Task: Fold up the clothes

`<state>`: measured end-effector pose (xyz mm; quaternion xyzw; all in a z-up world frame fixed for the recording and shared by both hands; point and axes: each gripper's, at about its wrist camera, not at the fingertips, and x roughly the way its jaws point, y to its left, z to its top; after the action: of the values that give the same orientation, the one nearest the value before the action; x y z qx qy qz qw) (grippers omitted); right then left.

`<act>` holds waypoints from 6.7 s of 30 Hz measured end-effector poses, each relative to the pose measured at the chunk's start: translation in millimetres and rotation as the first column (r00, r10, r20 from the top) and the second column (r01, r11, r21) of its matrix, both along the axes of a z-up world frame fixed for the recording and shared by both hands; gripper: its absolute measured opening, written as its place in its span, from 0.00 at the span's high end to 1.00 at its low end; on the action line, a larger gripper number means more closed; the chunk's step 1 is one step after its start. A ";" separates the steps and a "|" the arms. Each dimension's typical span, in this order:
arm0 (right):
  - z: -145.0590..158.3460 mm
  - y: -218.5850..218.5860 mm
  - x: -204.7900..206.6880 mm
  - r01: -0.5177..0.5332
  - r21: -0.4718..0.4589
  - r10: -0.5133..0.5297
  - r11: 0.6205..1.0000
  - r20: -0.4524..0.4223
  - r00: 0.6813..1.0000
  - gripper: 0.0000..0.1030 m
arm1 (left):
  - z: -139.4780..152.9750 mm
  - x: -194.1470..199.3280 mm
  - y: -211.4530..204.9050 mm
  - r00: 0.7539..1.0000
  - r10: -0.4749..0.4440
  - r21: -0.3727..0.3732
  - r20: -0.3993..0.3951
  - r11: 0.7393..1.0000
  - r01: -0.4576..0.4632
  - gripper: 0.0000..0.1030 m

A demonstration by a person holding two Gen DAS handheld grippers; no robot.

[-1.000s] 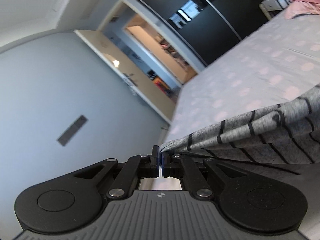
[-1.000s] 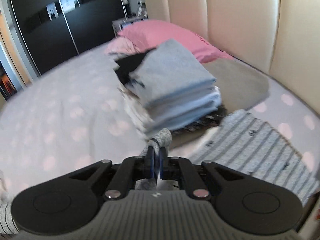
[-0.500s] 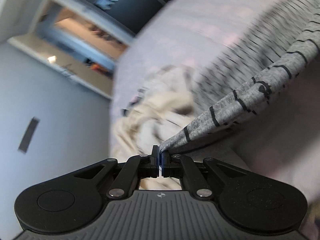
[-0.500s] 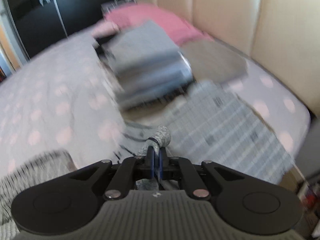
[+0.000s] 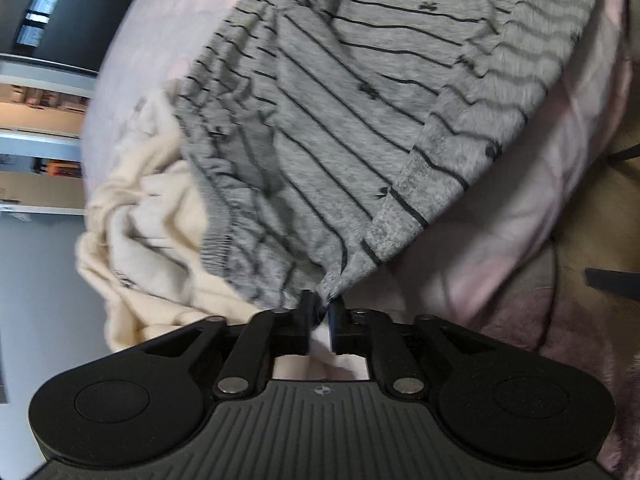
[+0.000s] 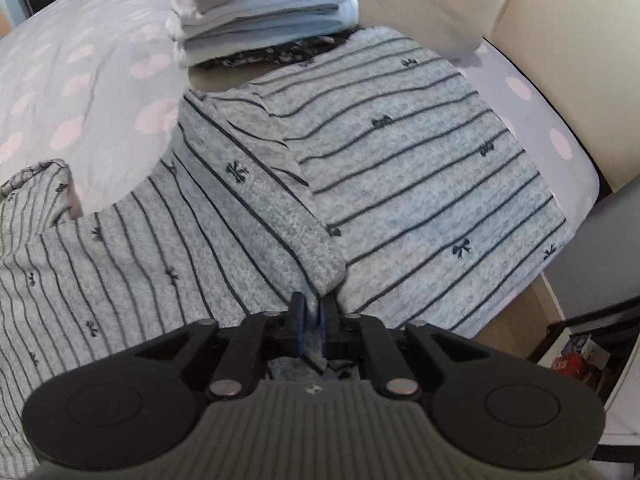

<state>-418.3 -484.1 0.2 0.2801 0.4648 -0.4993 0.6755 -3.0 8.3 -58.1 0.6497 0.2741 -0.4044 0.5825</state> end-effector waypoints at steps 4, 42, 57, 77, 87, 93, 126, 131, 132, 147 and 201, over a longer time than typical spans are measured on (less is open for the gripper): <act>15.1 5.9 0.3 -0.043 -0.068 0.041 0.997 -0.041 0.998 0.68 | 23.2 4.5 3.1 0.993 0.018 -0.080 -0.116 0.996 -0.028 0.61; -79.1 -55.4 261.3 -0.196 0.131 0.137 0.972 0.363 0.922 0.43 | -29.3 199.3 -216.7 0.881 0.340 -0.368 -0.329 0.814 -0.451 0.47; -57.3 -34.2 290.8 -0.216 0.048 0.173 0.975 0.444 0.879 0.95 | 13.1 186.0 -211.6 0.855 0.394 -0.454 -0.337 0.728 -0.514 0.99; 27.3 168.1 313.2 -0.739 -0.255 0.709 0.623 0.583 0.397 0.95 | 103.8 185.1 -85.2 0.739 0.608 -0.633 -0.290 0.458 -0.625 0.99; -49.0 219.7 329.8 -0.884 -0.067 0.802 0.464 0.456 0.386 0.89 | 77.9 168.1 -58.7 0.751 0.618 -0.571 -0.230 0.540 -0.619 0.99; -21.8 186.5 310.9 -0.840 -0.114 0.745 0.530 0.536 0.397 0.70 | 71.6 174.3 -52.1 0.735 0.646 -0.560 -0.206 0.538 -0.630 1.00; -111.8 77.9 469.4 -0.683 0.126 0.659 0.719 0.189 0.728 0.93 | 21.8 247.7 -137.4 0.714 0.605 -0.428 -0.352 0.574 -0.698 0.93; -75.5 72.1 445.1 -0.653 0.052 0.633 0.756 0.197 0.749 0.94 | 34.5 241.1 -135.7 0.718 0.606 -0.459 -0.343 0.559 -0.691 0.95; -65.7 66.2 437.2 -0.630 0.038 0.611 0.776 0.205 0.765 0.94 | 37.5 239.5 -134.2 0.717 0.608 -0.467 -0.341 0.552 -0.691 0.95; 72.9 -40.6 264.4 -0.121 -0.259 0.210 0.958 0.350 0.913 0.95 | 96.0 234.2 -109.8 0.688 0.614 -0.631 -0.387 0.368 -0.683 0.96; -62.3 -191.4 312.4 -0.188 -0.314 0.164 0.931 -0.101 0.981 0.93 | 47.8 256.0 -173.8 0.703 0.668 -0.610 -0.242 0.458 -0.646 0.96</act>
<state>-105.9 -675.5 -62.1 0.1049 0.4246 -0.5157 0.7367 253.0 -165.5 -10.3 0.2517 0.3331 -0.2067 0.8848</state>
